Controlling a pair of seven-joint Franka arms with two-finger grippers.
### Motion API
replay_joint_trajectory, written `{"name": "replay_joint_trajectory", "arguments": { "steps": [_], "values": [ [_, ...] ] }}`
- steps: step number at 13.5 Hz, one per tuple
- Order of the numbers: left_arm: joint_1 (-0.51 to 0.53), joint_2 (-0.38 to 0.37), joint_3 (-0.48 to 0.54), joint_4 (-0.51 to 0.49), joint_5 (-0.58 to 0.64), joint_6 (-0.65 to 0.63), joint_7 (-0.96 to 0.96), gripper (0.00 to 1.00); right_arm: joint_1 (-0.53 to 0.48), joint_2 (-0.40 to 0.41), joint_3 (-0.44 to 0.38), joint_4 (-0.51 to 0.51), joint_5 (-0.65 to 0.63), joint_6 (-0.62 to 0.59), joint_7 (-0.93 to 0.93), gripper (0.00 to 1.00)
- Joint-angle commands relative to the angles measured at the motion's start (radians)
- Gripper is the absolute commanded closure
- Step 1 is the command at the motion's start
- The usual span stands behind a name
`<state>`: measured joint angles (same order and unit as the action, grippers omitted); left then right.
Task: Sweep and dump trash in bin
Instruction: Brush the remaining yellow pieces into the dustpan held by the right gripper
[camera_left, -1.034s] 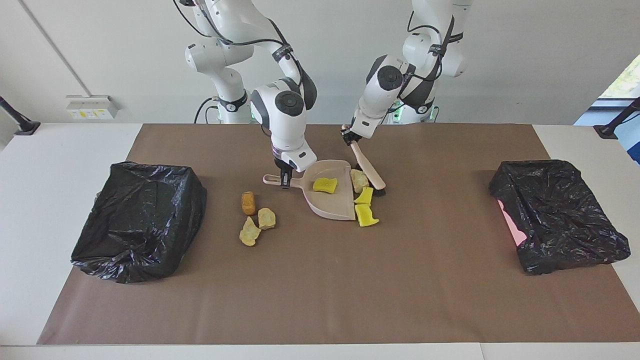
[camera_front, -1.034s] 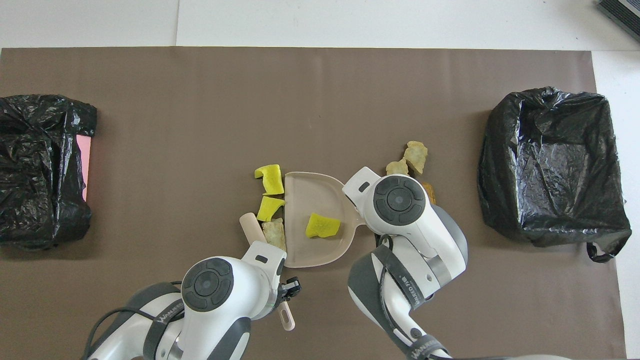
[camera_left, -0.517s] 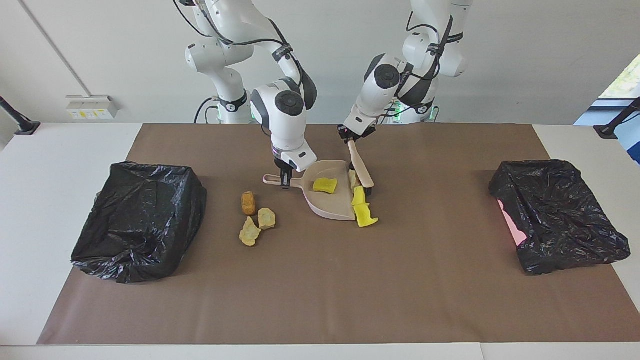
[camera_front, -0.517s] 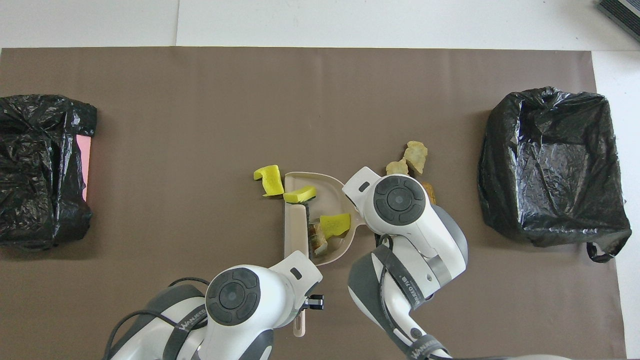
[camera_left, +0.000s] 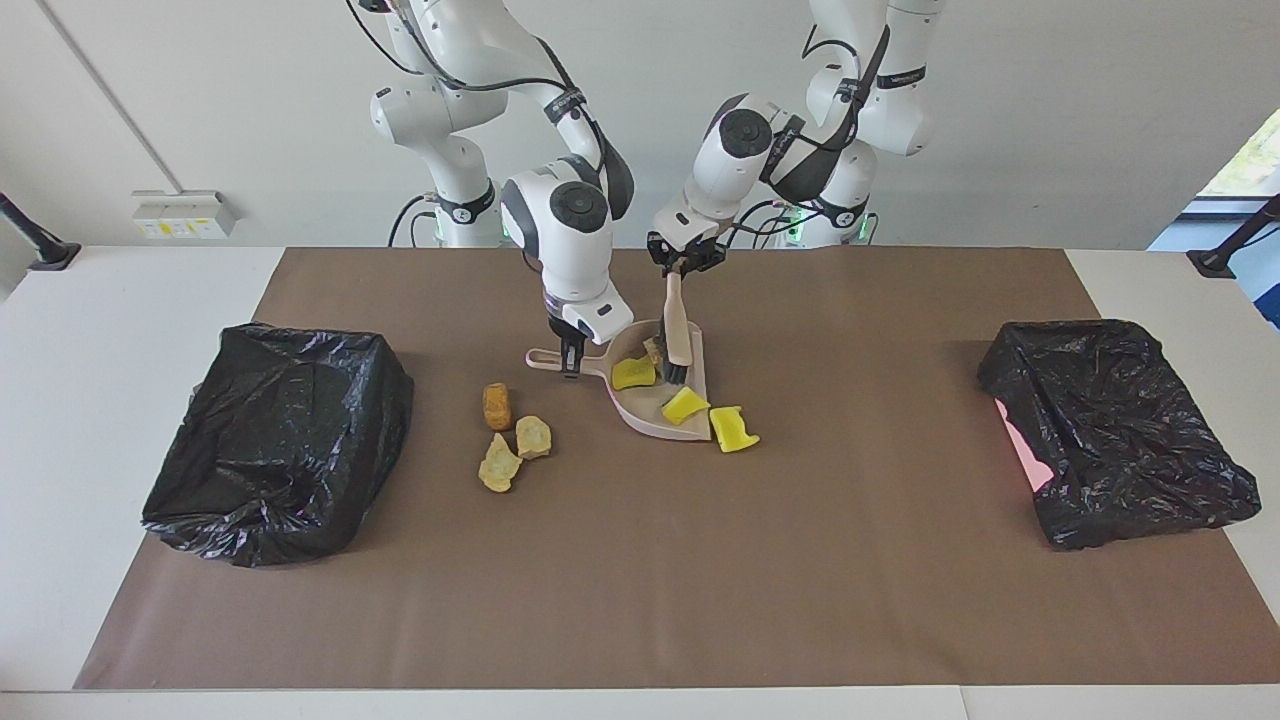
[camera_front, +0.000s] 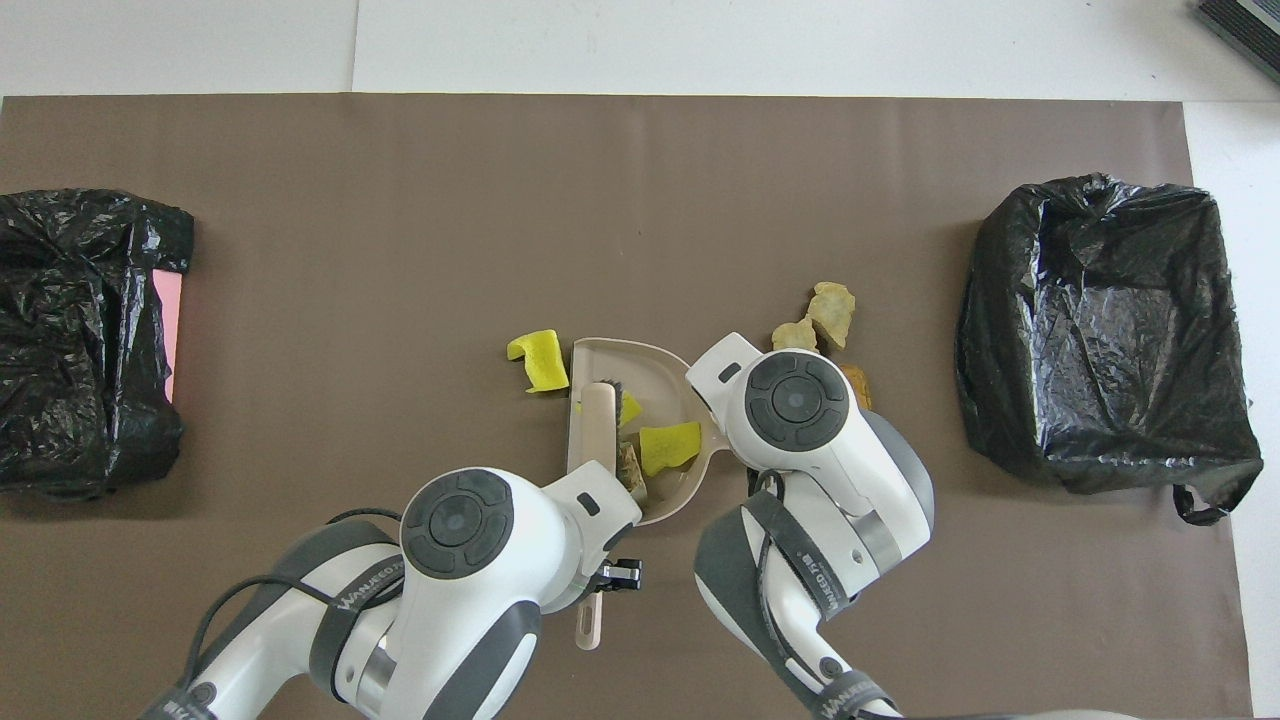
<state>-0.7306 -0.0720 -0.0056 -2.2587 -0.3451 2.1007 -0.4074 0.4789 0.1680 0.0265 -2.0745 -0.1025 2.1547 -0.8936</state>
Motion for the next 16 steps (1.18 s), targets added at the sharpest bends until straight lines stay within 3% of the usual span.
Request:
{"name": "replay_joint_trajectory", "arguments": {
  "steps": [1,4,8,10,16],
  "values": [
    [0.107,0.037,-0.002,0.039,0.076,-0.042,0.096,1.0,-0.006,0.008,0.001,0.043,-0.02,-0.085,0.077,1.0],
    [0.227,0.081,-0.002,0.102,0.141,-0.096,0.254,1.0,-0.013,0.005,0.0,0.092,-0.022,-0.171,0.151,1.0],
    [0.324,0.127,-0.002,0.113,0.222,-0.097,0.418,1.0,-0.012,0.005,0.003,0.091,-0.032,-0.155,0.19,1.0],
    [0.329,0.165,-0.002,0.125,0.27,-0.088,0.446,1.0,-0.011,0.008,0.003,0.091,-0.036,-0.147,0.191,1.0],
    [0.289,0.144,-0.008,0.093,0.302,-0.146,0.556,1.0,0.004,0.007,0.004,0.076,-0.065,-0.121,0.2,1.0]
  ]
}}
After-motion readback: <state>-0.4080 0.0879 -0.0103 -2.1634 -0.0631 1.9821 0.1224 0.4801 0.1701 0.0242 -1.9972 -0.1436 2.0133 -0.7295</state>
